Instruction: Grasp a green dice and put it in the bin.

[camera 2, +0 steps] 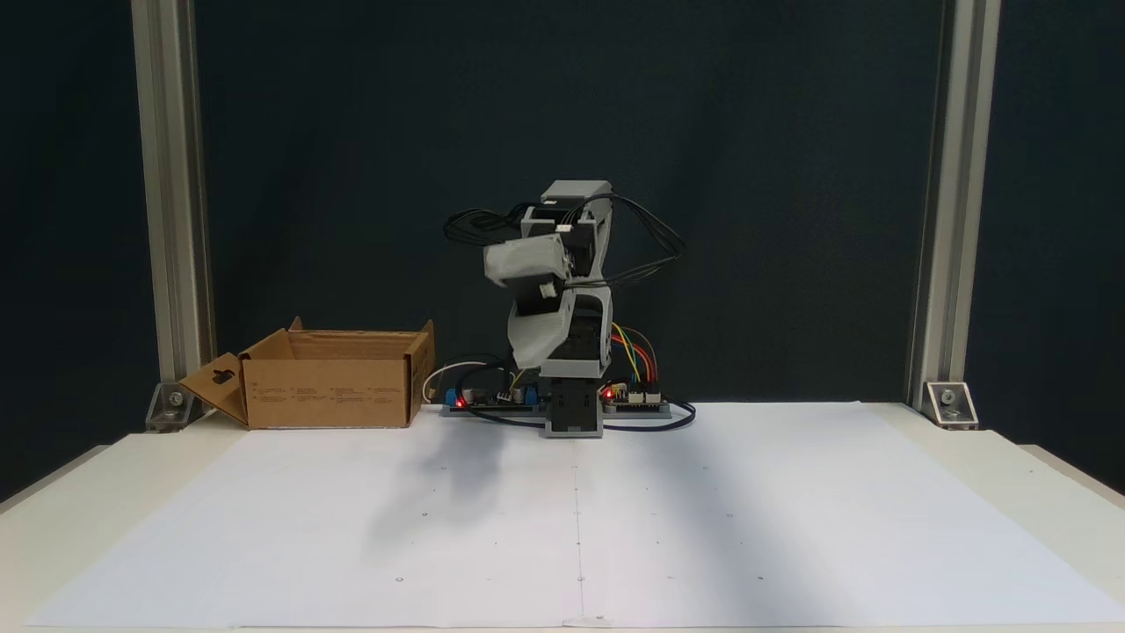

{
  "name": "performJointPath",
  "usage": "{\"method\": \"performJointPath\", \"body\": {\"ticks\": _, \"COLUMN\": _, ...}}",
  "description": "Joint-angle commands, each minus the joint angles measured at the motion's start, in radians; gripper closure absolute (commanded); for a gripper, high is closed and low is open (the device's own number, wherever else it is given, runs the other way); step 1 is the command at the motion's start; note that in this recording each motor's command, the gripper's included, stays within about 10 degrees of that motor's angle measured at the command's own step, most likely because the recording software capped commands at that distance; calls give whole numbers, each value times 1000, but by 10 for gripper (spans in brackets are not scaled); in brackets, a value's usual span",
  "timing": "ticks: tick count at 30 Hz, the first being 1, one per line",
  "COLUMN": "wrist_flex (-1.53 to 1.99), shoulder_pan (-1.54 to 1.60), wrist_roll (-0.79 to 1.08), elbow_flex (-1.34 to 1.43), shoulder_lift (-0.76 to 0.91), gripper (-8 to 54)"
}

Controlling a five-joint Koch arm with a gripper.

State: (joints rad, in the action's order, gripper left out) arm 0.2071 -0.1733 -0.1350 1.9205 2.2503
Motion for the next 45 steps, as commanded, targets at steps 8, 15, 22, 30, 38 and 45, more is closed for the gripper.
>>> {"method": "performJointPath", "body": {"ticks": 8, "wrist_flex": -346, "shoulder_pan": 20, "wrist_roll": 120, "elbow_flex": 124, "shoulder_lift": 124, "gripper": 0}}
{"method": "performJointPath", "body": {"ticks": 15, "wrist_flex": -518, "shoulder_pan": 20, "wrist_roll": 121, "elbow_flex": 235, "shoulder_lift": 124, "gripper": 10}}
{"method": "performJointPath", "body": {"ticks": 22, "wrist_flex": -696, "shoulder_pan": 17, "wrist_roll": 138, "elbow_flex": 376, "shoulder_lift": 124, "gripper": 11}}
{"method": "performJointPath", "body": {"ticks": 30, "wrist_flex": -894, "shoulder_pan": -5, "wrist_roll": 149, "elbow_flex": 690, "shoulder_lift": 123, "gripper": 11}}
{"method": "performJointPath", "body": {"ticks": 38, "wrist_flex": -1103, "shoulder_pan": -84, "wrist_roll": 225, "elbow_flex": 884, "shoulder_lift": 121, "gripper": 11}}
{"method": "performJointPath", "body": {"ticks": 45, "wrist_flex": -1169, "shoulder_pan": -17, "wrist_roll": 219, "elbow_flex": 919, "shoulder_lift": 120, "gripper": 6}}
